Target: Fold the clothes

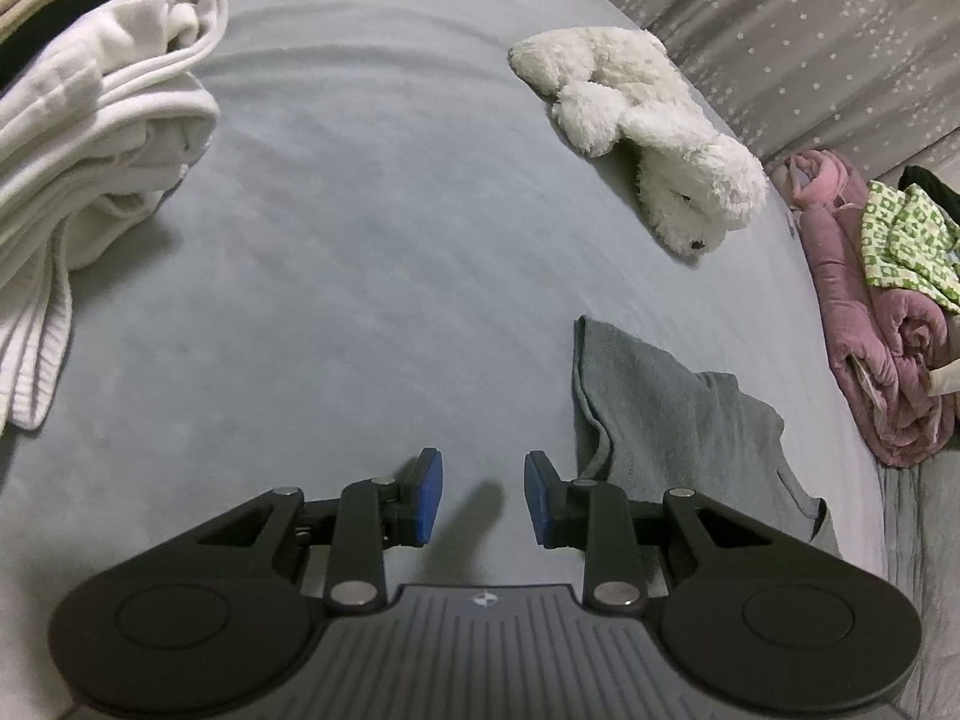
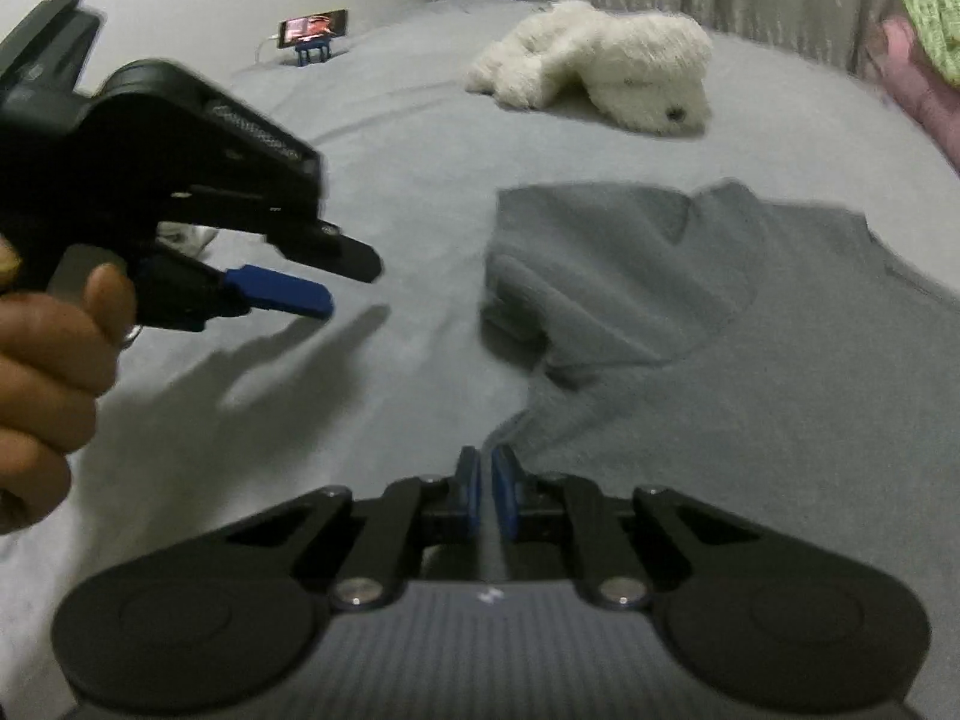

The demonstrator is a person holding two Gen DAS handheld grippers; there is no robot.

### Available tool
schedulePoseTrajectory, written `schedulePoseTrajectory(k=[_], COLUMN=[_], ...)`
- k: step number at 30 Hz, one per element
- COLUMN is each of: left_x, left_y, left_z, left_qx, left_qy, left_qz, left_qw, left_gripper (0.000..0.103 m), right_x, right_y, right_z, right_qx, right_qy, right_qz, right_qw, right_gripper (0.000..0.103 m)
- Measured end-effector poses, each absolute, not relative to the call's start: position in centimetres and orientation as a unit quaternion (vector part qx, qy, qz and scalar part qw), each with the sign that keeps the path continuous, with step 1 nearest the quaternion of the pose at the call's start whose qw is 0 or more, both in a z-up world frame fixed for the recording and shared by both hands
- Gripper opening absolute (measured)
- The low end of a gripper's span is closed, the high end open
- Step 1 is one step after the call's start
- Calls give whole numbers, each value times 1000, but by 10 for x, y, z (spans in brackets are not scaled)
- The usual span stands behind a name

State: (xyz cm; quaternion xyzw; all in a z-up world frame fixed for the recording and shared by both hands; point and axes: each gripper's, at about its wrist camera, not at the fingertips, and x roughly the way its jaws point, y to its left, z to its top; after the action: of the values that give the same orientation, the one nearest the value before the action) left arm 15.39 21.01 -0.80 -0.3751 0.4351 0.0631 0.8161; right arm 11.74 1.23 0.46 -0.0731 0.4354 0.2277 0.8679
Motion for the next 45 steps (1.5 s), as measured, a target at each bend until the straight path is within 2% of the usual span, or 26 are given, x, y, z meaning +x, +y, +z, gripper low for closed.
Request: schedulePoseTrajectory(k=[5,9,11,12,14,19,29,36,38,41,45], left_x=[153,153,153,152,152,151,149,149,149,147,146], left_y=[212,212,212,212,212,213,212,209,208,209,214], left_z=[-7,-8,-8,-8,-7,-6,-5,-3,-3,-3,-2], left_qx=[-378,-376,-377,-377,-379,-382,-393,-396,-398,-401,-407], left_qy=[432,434,435,434,434,432,430,432,432,431,427], left_qz=[63,65,64,64,62,59,51,46,46,45,48], left_qw=[817,816,815,815,815,815,811,809,808,807,806], left_gripper=[28,28,28,28,28,28,28,28,28,28,28], right_x=[123,119,119,119,119,94,8,-47,-65,-79,-63], right_y=[8,11,4,-1,-11,-37,-119,-128,-110,-77,-53], right_z=[0,-6,0,5,15,42,42,38,32,16,3], right_qx=[-27,-31,-8,10,45,64,125,63,-29,-140,-113], right_qy=[443,437,445,451,460,486,598,571,496,401,392], right_qz=[219,216,221,225,234,231,217,174,152,153,167], right_qw=[869,873,868,864,855,840,761,800,854,892,898], right_gripper=[7,8,14,26,37,37,42,49,47,29,18])
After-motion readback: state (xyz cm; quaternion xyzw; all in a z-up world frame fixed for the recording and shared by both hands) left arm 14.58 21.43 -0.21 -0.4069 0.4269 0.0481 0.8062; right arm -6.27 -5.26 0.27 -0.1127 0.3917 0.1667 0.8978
